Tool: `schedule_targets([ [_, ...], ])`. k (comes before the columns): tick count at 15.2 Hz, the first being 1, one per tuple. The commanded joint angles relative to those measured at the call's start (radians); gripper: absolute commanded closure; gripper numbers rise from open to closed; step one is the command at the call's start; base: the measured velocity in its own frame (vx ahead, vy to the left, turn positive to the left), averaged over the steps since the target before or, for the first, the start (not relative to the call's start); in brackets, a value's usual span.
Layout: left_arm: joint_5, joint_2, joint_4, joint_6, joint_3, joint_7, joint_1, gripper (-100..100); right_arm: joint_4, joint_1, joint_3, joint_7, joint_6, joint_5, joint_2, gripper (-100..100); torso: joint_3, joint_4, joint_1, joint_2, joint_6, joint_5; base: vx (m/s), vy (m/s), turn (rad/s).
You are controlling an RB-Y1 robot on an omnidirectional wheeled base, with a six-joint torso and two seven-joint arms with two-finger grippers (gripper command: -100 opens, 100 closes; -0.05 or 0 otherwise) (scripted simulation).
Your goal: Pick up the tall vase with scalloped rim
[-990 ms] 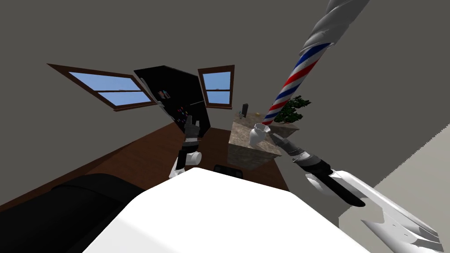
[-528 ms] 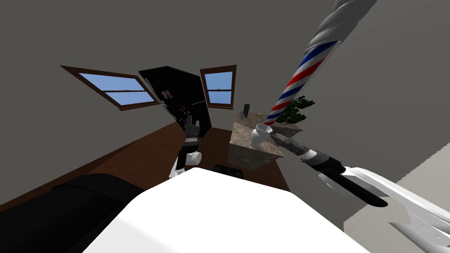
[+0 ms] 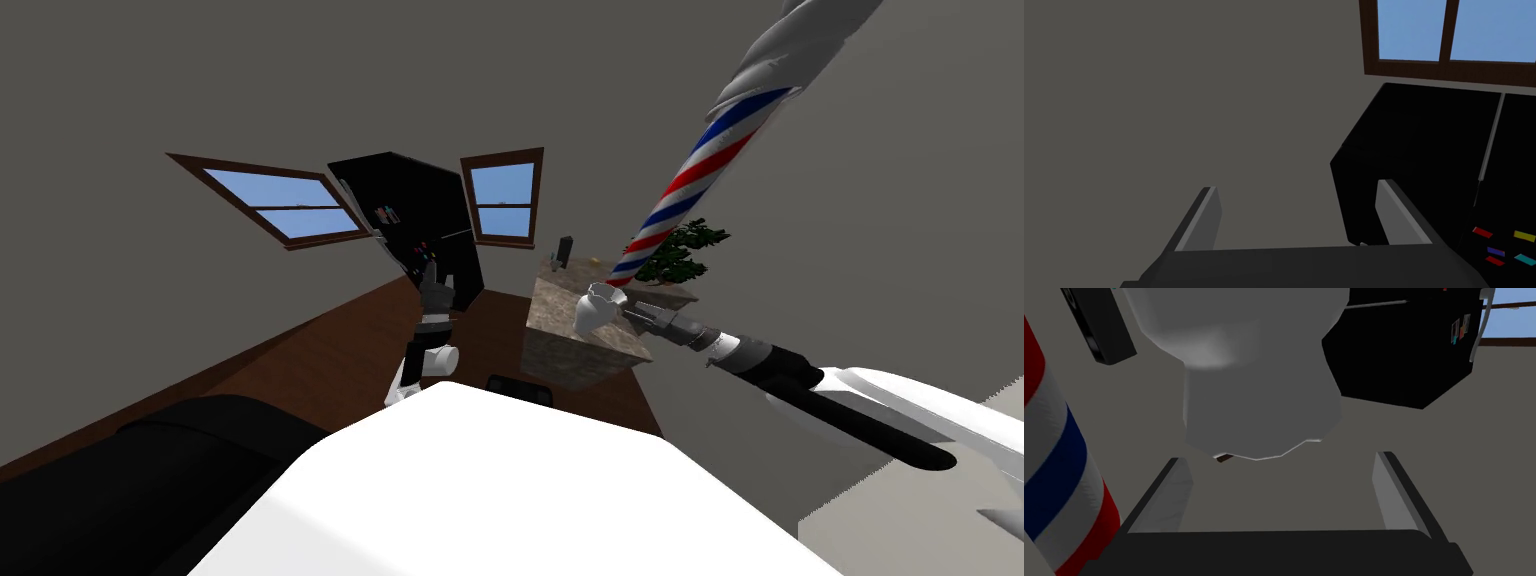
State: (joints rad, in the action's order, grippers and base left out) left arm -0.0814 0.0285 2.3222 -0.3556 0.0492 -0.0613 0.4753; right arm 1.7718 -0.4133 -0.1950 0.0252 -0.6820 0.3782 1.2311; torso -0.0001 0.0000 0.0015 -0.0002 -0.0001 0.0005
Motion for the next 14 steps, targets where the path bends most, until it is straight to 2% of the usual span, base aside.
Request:
schedule_targets([
  [1, 0.0, 0.0, 0.0, 0.0, 0.0, 0.0, 0.0, 0, -0.037, 0.0, -0.011, -0.007, -0.024, 0.026, 0.05, -100, 0.0, 0.0, 0.0, 0.0, 0.0, 0.0, -0.005, 0.022, 0.061],
  [3, 0.0, 0.0, 0.0, 0.0, 0.0, 0.0, 0.0, 0, -0.037, 0.0, -0.011, -0.007, -0.024, 0.026, 0.087, -100, 0.0, 0.0, 0.0, 0.0, 0.0, 0.0, -0.007, 0.021, 0.045],
  [4, 0.0, 0.0, 0.0, 0.0, 0.0, 0.0, 0.0, 0, -0.067, -0.001, -0.019, -0.013, -0.044, 0.05, 0.115, -100, 0.0, 0.0, 0.0, 0.0, 0.0, 0.0, -0.005, 0.027, 0.051],
  [6, 0.0, 0.0, 0.0, 0.0, 0.0, 0.0, 0.0, 0, -0.067, -0.001, -0.019, -0.013, -0.044, 0.05, 0.149, -100, 0.0, 0.0, 0.001, 0.0, 0.0, 0.0, -0.006, 0.025, 0.042],
  [7, 0.0, 0.0, 0.0, 0.0, 0.0, 0.0, 0.0, 0, -0.097, -0.002, -0.027, -0.019, -0.064, 0.073, 0.178, -100, 0.0, 0.0, 0.001, 0.0, 0.0, 0.0, -0.005, 0.026, 0.063],
  [9, 0.0, 0.0, 0.0, 0.0, 0.0, 0.0, 0.0, 0, -0.097, -0.002, -0.027, -0.019, -0.064, 0.073, 0.209, -100, 0.0, 0.0, 0.001, 0.0, 0.0, 0.0, -0.005, 0.026, 0.045],
  [10, 0.0, 0.0, 0.0, 0.0, 0.0, 0.0, 0.0, 0, -0.126, -0.004, -0.033, -0.025, -0.084, 0.095, 0.241, -100, 0.0, 0.0, 0.001, 0.0, 0.0, 0.0, -0.006, 0.031, 0.067],
  [12, 0.0, 0.0, 0.0, 0.0, 0.0, 0.0, 0.0, 0, -0.126, -0.004, -0.033, -0.025, -0.084, 0.095, 0.268, -100, 0.0, 0.0, 0.001, 0.0, 0.0, 0.0, -0.005, 0.03, 0.048],
  [13, 0.0, 0.0, 0.0, 0.0, 0.0, 0.0, 0.0, 0, -0.154, -0.007, -0.039, -0.031, -0.104, 0.118, 0.301, -100, 0.0, 0.0, 0.001, 0.0, 0.0, 0.0, -0.005, 0.031, 0.062],
  [14, 0.0, 0.0, 0.0, 0.0, 0.0, 0.0, 0.0, 0, -0.154, -0.007, -0.039, -0.031, -0.104, 0.118, 0.322, -100, 0.0, 0.0, 0.001, 0.0, 0.0, 0.0, -0.008, 0.035, 0.06],
])
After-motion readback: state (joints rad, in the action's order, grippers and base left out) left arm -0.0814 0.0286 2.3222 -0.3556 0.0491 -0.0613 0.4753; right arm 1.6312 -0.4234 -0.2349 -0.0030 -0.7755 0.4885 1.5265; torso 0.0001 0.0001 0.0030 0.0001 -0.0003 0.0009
